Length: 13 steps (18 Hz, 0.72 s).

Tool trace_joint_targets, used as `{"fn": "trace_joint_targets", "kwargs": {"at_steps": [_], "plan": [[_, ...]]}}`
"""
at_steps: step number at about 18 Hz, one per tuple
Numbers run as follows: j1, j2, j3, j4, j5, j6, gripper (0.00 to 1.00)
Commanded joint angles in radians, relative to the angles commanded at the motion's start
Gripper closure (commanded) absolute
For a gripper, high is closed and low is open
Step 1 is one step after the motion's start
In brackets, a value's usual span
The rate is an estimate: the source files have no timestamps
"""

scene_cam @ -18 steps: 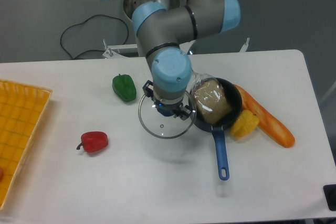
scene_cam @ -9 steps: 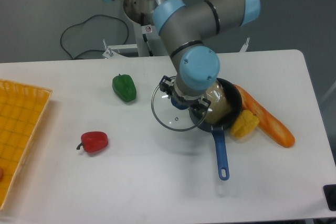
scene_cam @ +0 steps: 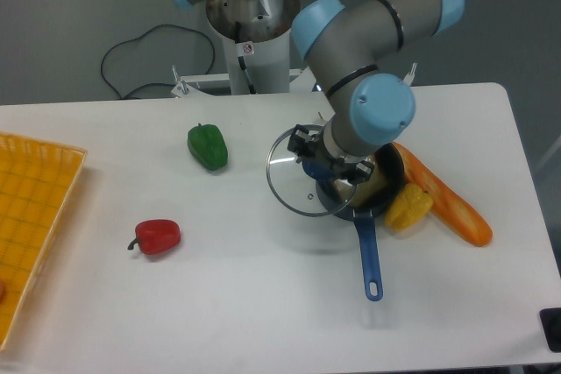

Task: Close the pot lid
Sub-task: 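Carry the glass lid over the black saucepan, tilting it above the rim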

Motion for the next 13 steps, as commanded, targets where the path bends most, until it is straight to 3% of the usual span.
{"fn": "trace_joint_targets", "kwargs": {"at_steps": [13], "plan": [[0.063,0.002,-0.002,-0.032,0.005,0.092,0.42]]}}
